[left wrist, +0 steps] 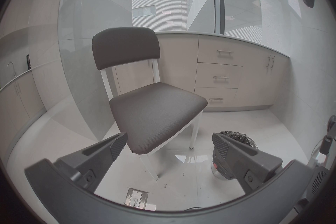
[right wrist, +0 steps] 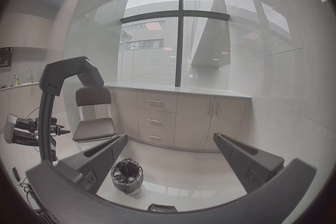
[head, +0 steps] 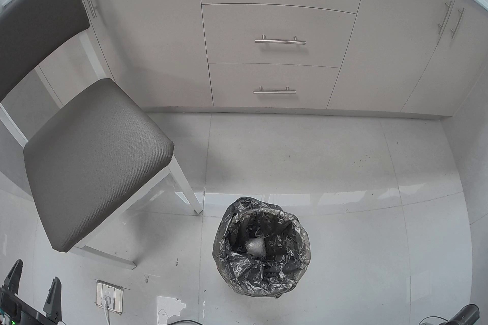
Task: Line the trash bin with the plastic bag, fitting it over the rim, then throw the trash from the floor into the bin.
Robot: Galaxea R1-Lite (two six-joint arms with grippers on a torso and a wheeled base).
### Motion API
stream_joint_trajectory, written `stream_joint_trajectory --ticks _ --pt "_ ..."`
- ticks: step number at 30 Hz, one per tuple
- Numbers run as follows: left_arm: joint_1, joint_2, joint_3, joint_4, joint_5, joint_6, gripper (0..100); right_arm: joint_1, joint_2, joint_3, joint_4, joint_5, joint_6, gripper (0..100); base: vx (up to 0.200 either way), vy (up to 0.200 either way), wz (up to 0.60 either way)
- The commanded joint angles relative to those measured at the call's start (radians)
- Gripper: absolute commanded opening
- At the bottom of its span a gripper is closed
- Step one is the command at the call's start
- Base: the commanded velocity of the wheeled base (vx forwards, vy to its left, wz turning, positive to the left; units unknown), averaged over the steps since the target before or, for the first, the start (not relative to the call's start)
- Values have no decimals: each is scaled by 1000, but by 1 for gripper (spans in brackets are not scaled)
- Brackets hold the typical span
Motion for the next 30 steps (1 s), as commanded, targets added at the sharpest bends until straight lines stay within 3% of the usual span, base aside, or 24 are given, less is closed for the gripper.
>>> stream_joint_trajectory --ticks 1,4,8,10,11,17,21,25,26,28,29,30 --pt "-20 -50 18 -2 0 0 100 -2 8 -12 41 7 -16 100 0 0 0" --pt "-20 -50 18 -2 0 4 100 -1 8 -29 143 8 6 100 0 0 0" --pt "-20 -50 18 -2 0 4 100 -12 9 -67 304 -1 139 100 0 0 0" --pt "-20 -50 18 -2 0 4 100 -35 -3 -69 327 -1 167 100 0 0 0" --pt "-20 -50 18 -2 0 4 100 -130 -38 -21 298 2 175 100 0 0 0" --pt "-20 -50 18 -2 0 4 100 -91 -86 37 268 18 170 100 0 0 0" --pt "-20 -50 18 -2 0 4 100 -90 -86 144 248 45 294 100 0 0 0" --pt "-20 -50 18 -2 0 4 100 -90 -86 514 -71 39 365 100 0 0 0" --pt "-20 -50 18 -2 0 4 100 -90 -86 514 -71 39 365 100 0 0 0" --pt "-20 -50 18 -2 0 4 100 -90 -86 884 -506 16 357 100 0 0 0" --pt "-20 -50 18 -2 0 4 100 -90 -86 925 -558 14 356 100 0 0 0" --pt "-20 -50 18 -2 0 4 100 -90 -86 1140 -866 -9 336 100 0 0 0"
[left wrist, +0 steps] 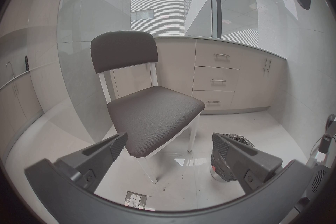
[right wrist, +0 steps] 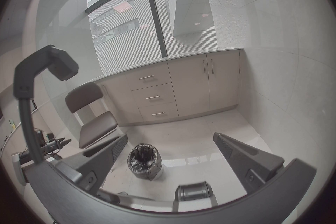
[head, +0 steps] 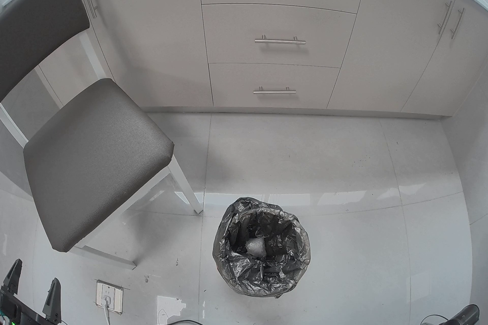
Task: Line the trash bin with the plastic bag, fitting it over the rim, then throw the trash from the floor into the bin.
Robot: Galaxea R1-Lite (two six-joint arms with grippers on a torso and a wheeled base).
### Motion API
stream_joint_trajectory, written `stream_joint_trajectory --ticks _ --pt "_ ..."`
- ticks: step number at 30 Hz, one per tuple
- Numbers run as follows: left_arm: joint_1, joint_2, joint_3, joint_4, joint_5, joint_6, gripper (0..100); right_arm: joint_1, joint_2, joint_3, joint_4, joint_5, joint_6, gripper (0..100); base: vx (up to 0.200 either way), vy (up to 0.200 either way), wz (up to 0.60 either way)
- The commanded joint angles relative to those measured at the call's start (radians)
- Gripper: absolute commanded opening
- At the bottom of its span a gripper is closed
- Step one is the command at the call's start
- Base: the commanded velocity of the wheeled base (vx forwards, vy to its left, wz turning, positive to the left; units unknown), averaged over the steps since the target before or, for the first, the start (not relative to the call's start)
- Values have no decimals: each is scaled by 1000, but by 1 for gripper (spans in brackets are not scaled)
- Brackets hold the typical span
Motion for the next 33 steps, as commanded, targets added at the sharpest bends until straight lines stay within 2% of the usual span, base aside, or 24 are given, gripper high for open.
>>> stream_joint_trajectory --ticks 1,2,3,4,5,10,15,19,22,33 --pt "0 -18 18 0 0 -1 100 5 -15 939 -1060 -52 18 100 0 0 0" --pt "0 -18 18 0 0 -1 100 5 -15 1002 -1152 -52 2 100 0 0 0" --pt "0 -18 18 0 0 -1 100 5 -15 1118 -1305 -46 -33 100 0 0 0" --pt "0 -18 18 0 0 -1 100 4 -15 1129 -1319 -46 -39 100 0 0 0" --pt "0 -18 18 0 0 -1 100 5 -15 1170 -1331 -60 -99 100 0 0 0" --pt "0 -18 18 0 0 -1 100 5 -15 1169 -1159 -147 -151 100 0 0 0" --pt "0 -18 18 0 0 -1 100 5 -15 1170 -1161 -147 -124 100 0 0 0" --pt "0 -18 18 0 0 -1 100 4 -15 1169 -1152 -131 -140 100 0 0 0" --pt "0 -18 18 0 0 -1 100 4 -15 1170 -1123 -69 -211 100 0 0 0" --pt "0 -18 18 0 0 -1 100 7 -15 1170 -1116 -58 -176 100 0 0 0"
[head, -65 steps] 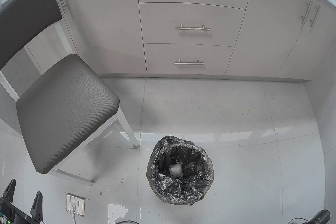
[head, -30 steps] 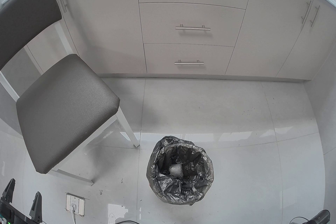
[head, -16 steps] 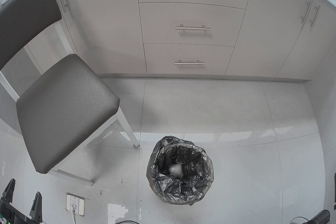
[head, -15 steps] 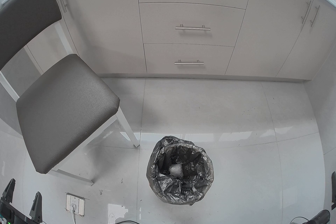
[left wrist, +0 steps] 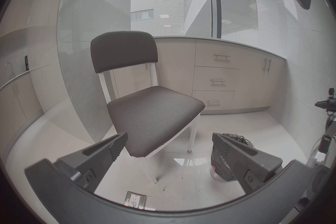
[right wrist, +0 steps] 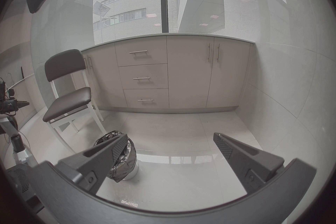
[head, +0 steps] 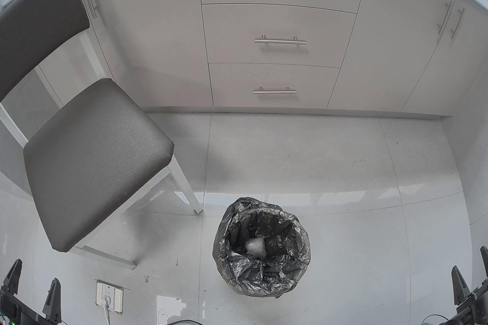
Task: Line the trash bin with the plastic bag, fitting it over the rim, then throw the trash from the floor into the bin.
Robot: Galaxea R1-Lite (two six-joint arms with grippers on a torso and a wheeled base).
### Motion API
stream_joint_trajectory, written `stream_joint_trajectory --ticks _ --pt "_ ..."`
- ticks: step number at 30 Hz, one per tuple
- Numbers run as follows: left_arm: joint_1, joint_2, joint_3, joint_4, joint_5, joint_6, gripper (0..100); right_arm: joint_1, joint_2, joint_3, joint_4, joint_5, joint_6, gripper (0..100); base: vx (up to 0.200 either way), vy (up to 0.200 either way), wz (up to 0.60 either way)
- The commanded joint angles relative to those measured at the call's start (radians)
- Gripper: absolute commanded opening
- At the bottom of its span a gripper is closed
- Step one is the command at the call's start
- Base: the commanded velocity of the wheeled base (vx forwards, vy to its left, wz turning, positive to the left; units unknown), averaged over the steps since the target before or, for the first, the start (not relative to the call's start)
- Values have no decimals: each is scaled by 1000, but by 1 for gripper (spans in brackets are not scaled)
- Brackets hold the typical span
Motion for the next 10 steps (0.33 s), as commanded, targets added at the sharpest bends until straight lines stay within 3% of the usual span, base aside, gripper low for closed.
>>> stream_joint_trajectory --ticks 1,10 --pt "0 -17 18 0 0 0 100 0 -15 19 1 0 0 100 0 0 0" --pt "0 -17 18 0 0 0 100 0 -15 19 2 -2 0 100 0 0 0"
